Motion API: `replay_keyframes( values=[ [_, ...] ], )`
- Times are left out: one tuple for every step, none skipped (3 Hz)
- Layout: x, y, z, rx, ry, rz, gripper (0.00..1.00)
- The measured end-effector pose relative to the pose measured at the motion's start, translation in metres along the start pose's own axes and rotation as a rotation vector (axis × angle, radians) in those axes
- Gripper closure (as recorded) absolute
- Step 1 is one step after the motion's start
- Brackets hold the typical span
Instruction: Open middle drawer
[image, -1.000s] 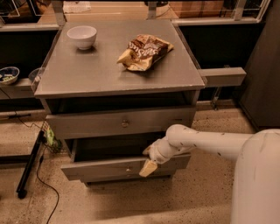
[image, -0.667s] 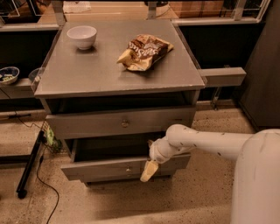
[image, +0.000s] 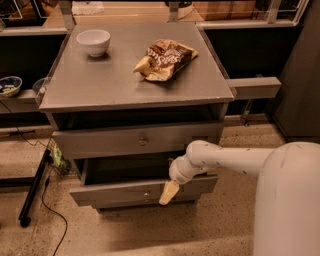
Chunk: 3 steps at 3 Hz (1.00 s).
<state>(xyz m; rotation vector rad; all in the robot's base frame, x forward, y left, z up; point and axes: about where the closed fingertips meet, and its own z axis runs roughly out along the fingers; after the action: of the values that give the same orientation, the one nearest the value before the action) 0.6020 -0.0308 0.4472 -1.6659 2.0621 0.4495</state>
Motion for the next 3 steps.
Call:
replay_keyframes(
  values=[
    [0.006, -0.003, 0.009, -0.012, 0.012, 0.019, 0.0],
    [0.013, -0.002, 0.017, -0.033, 0.024, 0.034, 0.0],
    [0.019, 0.004, 0.023, -0.064, 0.012, 0.044, 0.0]
  ],
)
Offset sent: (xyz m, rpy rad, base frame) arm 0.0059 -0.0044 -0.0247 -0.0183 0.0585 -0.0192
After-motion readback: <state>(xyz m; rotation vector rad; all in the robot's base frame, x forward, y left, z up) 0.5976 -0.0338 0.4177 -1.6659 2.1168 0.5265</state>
